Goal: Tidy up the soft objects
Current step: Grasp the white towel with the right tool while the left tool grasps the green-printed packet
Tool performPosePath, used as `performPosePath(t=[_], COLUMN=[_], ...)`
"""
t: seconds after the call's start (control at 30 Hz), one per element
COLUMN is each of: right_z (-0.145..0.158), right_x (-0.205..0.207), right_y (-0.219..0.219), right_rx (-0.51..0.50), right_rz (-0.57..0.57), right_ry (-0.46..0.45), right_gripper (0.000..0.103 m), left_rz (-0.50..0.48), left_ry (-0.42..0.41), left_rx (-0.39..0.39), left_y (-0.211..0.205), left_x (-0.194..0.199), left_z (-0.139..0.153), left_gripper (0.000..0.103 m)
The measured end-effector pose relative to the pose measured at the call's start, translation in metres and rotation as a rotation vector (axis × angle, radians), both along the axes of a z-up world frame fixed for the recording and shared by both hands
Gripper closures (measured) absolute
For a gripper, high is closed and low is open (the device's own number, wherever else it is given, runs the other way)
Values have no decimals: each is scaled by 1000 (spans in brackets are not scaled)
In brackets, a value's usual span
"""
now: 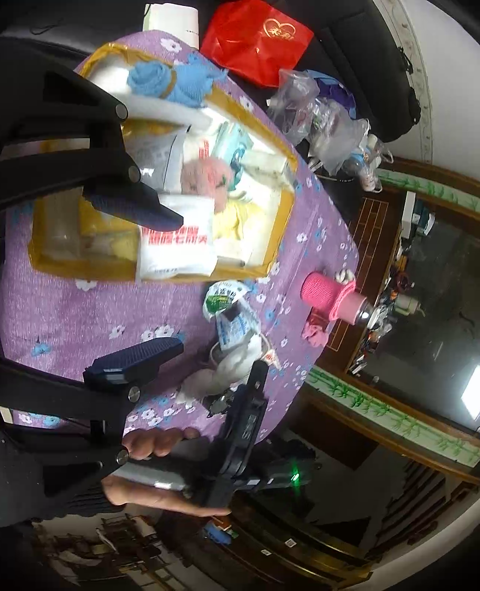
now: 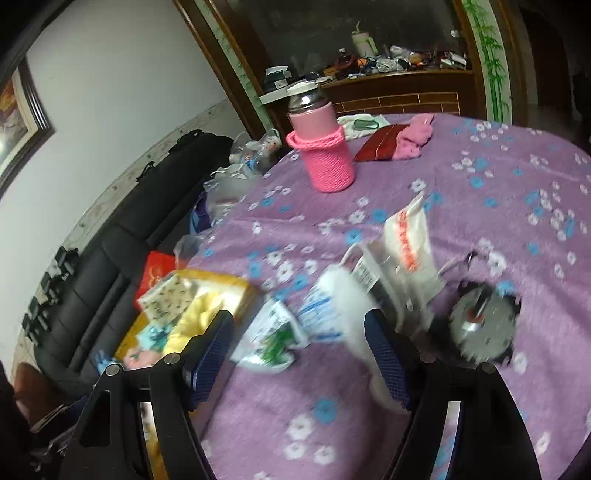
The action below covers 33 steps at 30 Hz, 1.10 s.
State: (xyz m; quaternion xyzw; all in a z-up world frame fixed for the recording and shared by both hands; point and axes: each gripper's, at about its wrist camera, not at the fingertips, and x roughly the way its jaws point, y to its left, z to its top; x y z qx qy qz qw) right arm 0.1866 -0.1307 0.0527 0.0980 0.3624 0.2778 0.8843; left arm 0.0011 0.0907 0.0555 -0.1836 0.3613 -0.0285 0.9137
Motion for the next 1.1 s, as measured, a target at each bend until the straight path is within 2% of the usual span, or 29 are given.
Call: performPosePath(t=[0.1, 0.27, 0.33, 0.37, 0.4, 0.47, 0.57, 0.63, 0.83, 0.9, 0.97, 1.1], right_z=[-3, -21, -29, -30, -31, -28, -20, -12, -2, -6, -17, -28], right_x=[2, -10, -16, -18, -19, -23, -30, -37, -49, -47, -42, -35], right_y=[12, 43, 54, 57, 57, 54, 40, 22, -34, -50, -68, -88], right_rx=[-94, -315, -436, -488, -493, -437, -404, -303, -24, 35, 115, 186], right_rz=[-3, -37, -102, -128, -119, -71, -58, -18, -21, -43, -66, -92], right_ry=[-30, -117, -176, -194, -181, -146, -154, -153, -171, -180, -139, -69], right_gripper=[29, 33, 57, 82, 88, 89, 93, 93, 93, 93, 93, 93], left_rz=[-3, -7, -5, -9, -15, -32, -60, -82, -140, -153, -158, -200], left_ry=[13, 37, 42, 47, 52, 55, 72, 95, 191, 234, 278, 383], left_rx=[-2, 13, 16, 20, 27, 45, 43, 51, 174, 220, 275, 357], left_y=[-5, -9, -11, -13, -15, -20, -27, -33, -60, -67, -76, -94], left_x=[1, 4, 6, 7, 9, 13, 27, 39, 98, 120, 144, 184], left_z=[-4, -7, -7, -7, -7, -6, -7, -9, -17, -25, -35, -63], left_gripper=[45, 45, 45, 45, 45, 45, 45, 45, 45, 45, 45, 45])
